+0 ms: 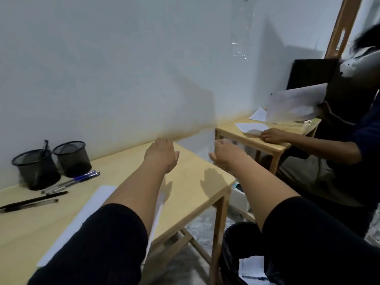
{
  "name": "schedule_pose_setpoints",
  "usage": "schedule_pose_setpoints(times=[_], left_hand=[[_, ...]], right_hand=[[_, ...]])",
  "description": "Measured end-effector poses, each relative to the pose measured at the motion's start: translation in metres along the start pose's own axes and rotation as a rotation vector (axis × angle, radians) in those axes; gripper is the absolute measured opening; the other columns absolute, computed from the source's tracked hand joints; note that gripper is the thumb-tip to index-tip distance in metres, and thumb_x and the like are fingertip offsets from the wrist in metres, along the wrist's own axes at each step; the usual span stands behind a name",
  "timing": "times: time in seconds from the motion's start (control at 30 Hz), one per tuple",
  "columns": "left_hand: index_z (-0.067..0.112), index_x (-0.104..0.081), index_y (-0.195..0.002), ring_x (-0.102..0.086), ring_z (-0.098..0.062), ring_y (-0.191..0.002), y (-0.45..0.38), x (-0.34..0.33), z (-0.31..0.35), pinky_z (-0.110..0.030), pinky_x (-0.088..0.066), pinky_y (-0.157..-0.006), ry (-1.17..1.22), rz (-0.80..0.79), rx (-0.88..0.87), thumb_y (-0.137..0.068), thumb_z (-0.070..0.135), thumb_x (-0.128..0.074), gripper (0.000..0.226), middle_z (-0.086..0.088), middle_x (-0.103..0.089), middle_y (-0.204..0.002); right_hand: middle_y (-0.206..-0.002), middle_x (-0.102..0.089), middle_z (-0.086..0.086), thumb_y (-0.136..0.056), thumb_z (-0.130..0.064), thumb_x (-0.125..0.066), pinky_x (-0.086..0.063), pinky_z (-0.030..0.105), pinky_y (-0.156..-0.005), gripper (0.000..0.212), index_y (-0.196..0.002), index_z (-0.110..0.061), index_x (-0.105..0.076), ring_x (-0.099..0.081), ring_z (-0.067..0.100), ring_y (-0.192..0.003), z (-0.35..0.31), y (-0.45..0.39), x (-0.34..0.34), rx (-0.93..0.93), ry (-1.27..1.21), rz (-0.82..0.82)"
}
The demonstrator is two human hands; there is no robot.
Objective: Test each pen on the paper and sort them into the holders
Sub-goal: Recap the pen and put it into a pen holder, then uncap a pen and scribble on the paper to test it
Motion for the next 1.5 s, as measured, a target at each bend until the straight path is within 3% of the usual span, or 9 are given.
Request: schedule_pose_setpoints(times=[0.1, 0.4, 0.57, 0.8, 0.93, 1.07, 1.27, 1.37, 1.5], left_hand=[[0.003, -0.038, -0.129, -0.044, -0.032, -0.123, 0.021, 0.017, -0.049, -0.04, -0.041, -0.096, 0.002, 0.024, 0.068, -0.097, 0.036, -0.037, 0.046, -0.016, -0.041, -0.132], [0.003, -0.036, -0.131, -0.037, -0.027, -0.129, 0.088, 0.04, -0.215, -0.036, -0.036, -0.102, -0.045, 0.042, 0.301, -0.097, 0.034, -0.036, 0.045, -0.015, -0.04, -0.136], [0.008, -0.038, -0.133, -0.043, -0.027, -0.126, 0.12, 0.025, -0.295, -0.038, -0.04, -0.098, -0.006, 0.013, 0.453, -0.096, 0.032, -0.039, 0.044, -0.011, -0.041, -0.136], [0.015, -0.045, -0.129, -0.049, -0.021, -0.119, 0.162, -0.016, -0.362, -0.037, -0.045, -0.097, -0.021, 0.017, 0.474, -0.094, 0.023, -0.044, 0.036, -0.003, -0.048, -0.131], [0.013, -0.053, -0.123, -0.052, -0.024, -0.114, 0.162, -0.033, -0.382, -0.039, -0.047, -0.093, 0.012, -0.026, 0.459, -0.094, 0.018, -0.043, 0.031, -0.006, -0.053, -0.124], [0.013, -0.058, -0.12, -0.055, -0.028, -0.109, 0.161, -0.039, -0.39, -0.042, -0.05, -0.084, 0.067, 0.022, 0.455, -0.095, 0.013, -0.043, 0.029, -0.007, -0.057, -0.117], [0.016, -0.059, -0.117, -0.05, -0.024, -0.112, 0.162, -0.039, -0.401, -0.037, -0.047, -0.086, 0.116, 0.078, 0.473, -0.092, 0.011, -0.049, 0.027, -0.005, -0.057, -0.117], [0.016, -0.06, -0.113, -0.051, -0.024, -0.108, 0.172, -0.03, -0.408, -0.036, -0.044, -0.087, 0.119, 0.119, 0.516, -0.092, 0.018, -0.051, 0.023, -0.005, -0.059, -0.112], [0.016, -0.062, -0.102, -0.056, -0.025, -0.087, 0.189, -0.001, -0.404, -0.028, -0.042, -0.071, 0.288, 0.256, 0.581, -0.094, 0.018, -0.048, 0.016, -0.008, -0.062, -0.094]], right_hand=[[-0.152, -0.029, 0.012, -0.098, -0.038, -0.032, -0.036, 0.042, -0.104, 0.057, -0.143, -0.004, -0.027, -0.034, 0.03, -0.136, -0.052, -0.002, 0.006, 0.075, 0.018, 0.006], [-0.15, -0.034, 0.009, -0.097, -0.038, -0.036, -0.037, 0.04, -0.105, 0.054, -0.141, -0.007, -0.034, -0.037, 0.028, -0.135, -0.241, -0.004, -0.001, 0.378, -0.014, 0.028], [-0.149, -0.035, 0.007, -0.096, -0.036, -0.037, -0.039, 0.04, -0.104, 0.052, -0.14, -0.009, -0.036, -0.04, 0.026, -0.134, -0.337, -0.005, -0.029, 0.537, -0.036, -0.012], [-0.137, -0.046, 0.01, -0.096, -0.03, -0.043, -0.042, 0.04, -0.098, 0.044, -0.134, -0.009, -0.047, -0.045, 0.029, -0.126, -0.446, 0.012, -0.09, 0.767, -0.085, -0.122], [-0.115, -0.055, 0.012, -0.094, -0.025, -0.046, -0.046, 0.039, -0.085, 0.033, -0.117, -0.009, -0.062, -0.054, 0.028, -0.105, -0.475, 0.014, -0.111, 0.815, -0.144, -0.129], [-0.102, -0.056, 0.009, -0.092, -0.023, -0.044, -0.051, 0.038, -0.077, 0.031, -0.105, -0.01, -0.068, -0.056, 0.026, -0.091, -0.484, 0.012, -0.119, 0.799, -0.198, -0.031], [-0.106, -0.054, 0.009, -0.093, -0.019, -0.049, -0.049, 0.036, -0.082, 0.024, -0.105, -0.008, -0.066, -0.053, 0.024, -0.097, -0.487, 0.002, -0.13, 0.757, -0.313, -0.082], [-0.094, -0.056, 0.003, -0.091, -0.017, -0.054, -0.042, 0.027, -0.072, 0.016, -0.097, -0.009, -0.066, -0.055, 0.019, -0.087, -0.485, -0.003, -0.116, 0.75, -0.515, -0.184], [-0.07, -0.062, 0.0, -0.085, -0.014, -0.064, -0.044, 0.019, -0.058, 0.006, -0.082, -0.01, -0.067, -0.054, 0.01, -0.061, -0.473, -0.01, -0.084, 0.649, -0.976, -0.328]])
Point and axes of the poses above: each hand's wrist, its own y-axis away from the middle knuckle, its own x-axis out of the back of the hand, z = x × y, the point moved 10 cm from there along -y, towards the middle knuckle
